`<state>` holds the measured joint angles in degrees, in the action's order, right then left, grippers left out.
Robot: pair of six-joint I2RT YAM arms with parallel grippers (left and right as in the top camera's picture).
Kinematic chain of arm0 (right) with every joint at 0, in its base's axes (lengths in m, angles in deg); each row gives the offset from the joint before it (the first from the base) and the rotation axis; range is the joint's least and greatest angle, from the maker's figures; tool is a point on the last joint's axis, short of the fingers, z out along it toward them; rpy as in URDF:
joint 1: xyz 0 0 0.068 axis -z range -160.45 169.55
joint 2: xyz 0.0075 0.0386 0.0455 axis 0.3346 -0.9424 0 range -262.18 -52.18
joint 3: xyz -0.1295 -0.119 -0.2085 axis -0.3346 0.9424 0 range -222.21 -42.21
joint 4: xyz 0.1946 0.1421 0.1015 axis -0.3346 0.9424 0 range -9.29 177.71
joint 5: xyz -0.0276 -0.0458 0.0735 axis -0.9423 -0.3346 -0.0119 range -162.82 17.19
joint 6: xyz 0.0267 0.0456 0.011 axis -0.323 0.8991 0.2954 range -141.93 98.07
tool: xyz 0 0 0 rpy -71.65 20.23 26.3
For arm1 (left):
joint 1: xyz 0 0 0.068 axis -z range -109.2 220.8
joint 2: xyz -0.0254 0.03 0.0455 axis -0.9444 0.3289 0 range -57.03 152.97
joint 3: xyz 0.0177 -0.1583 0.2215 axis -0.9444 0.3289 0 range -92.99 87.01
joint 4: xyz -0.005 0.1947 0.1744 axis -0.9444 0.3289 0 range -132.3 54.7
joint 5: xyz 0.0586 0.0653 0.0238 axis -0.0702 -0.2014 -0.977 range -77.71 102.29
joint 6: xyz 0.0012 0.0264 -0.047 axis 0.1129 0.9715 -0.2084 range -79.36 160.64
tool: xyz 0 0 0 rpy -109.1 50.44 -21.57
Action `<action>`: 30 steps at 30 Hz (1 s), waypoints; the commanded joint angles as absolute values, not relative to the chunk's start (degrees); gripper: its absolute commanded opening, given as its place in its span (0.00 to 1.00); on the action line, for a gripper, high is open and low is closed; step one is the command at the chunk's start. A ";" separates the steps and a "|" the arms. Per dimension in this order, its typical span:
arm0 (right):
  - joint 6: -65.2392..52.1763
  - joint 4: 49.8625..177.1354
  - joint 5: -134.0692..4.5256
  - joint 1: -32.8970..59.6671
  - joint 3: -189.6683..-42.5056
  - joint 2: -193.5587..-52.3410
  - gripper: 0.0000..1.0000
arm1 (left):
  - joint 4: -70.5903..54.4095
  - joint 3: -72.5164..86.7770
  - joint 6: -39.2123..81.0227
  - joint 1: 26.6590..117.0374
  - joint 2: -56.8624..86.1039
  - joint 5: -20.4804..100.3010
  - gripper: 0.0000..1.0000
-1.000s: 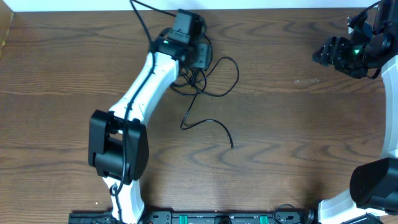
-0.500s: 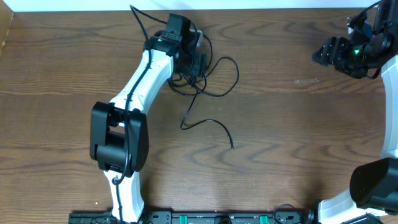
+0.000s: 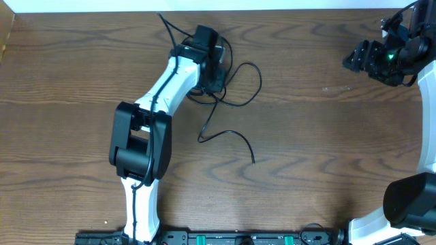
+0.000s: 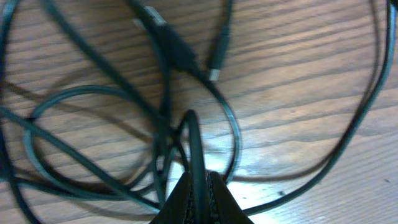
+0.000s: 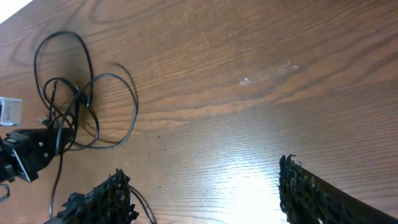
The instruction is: Untangle cables
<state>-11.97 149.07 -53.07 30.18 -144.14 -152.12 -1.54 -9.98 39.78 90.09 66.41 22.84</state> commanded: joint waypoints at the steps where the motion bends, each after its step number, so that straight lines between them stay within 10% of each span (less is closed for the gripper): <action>1: -12.83 149.27 -50.86 29.57 -143.99 -152.64 0.74 | -1.19 -12.19 38.60 91.33 62.78 23.76 0.08; 30: -16.39 141.73 -29.07 11.76 -143.68 -152.69 0.69 | -9.24 -15.67 14.38 91.66 39.83 43.08 0.08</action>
<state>-15.49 142.34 -30.29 13.33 -144.05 -152.12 -8.23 -15.34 16.30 91.81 39.75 39.74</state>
